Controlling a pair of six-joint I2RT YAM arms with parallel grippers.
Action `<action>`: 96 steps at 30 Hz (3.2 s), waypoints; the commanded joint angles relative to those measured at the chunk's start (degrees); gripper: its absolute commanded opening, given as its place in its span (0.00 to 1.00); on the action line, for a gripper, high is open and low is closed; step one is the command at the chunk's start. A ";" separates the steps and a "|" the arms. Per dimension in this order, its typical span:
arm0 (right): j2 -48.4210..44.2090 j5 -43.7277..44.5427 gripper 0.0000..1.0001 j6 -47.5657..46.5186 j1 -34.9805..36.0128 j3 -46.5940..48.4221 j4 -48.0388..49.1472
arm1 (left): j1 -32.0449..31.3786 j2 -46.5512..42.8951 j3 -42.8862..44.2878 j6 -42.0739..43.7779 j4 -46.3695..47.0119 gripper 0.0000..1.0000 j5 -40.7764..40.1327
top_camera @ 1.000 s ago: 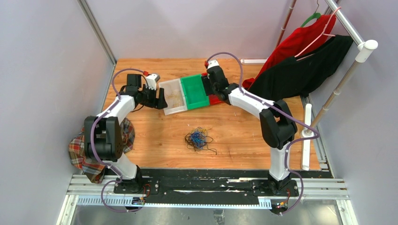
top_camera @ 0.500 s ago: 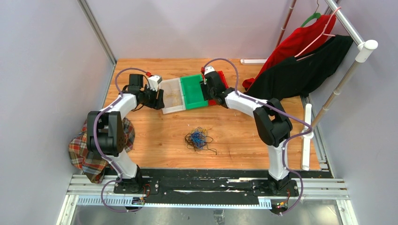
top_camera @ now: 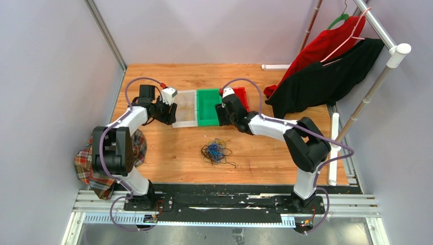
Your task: Untangle the cables
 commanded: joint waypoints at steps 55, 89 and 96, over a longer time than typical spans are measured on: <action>-27.81 -20.41 0.01 4.12 11.88 -14.22 6.69 | -6.22 -27.36 5.32 7.50 -27.90 0.98 29.24; -19.52 -31.42 0.01 9.75 12.60 -11.60 10.09 | -19.37 -21.35 2.78 30.43 -33.31 0.14 24.20; -19.88 -31.19 0.01 10.17 12.56 -11.95 10.08 | -19.38 -23.07 1.94 28.23 -33.27 0.26 26.01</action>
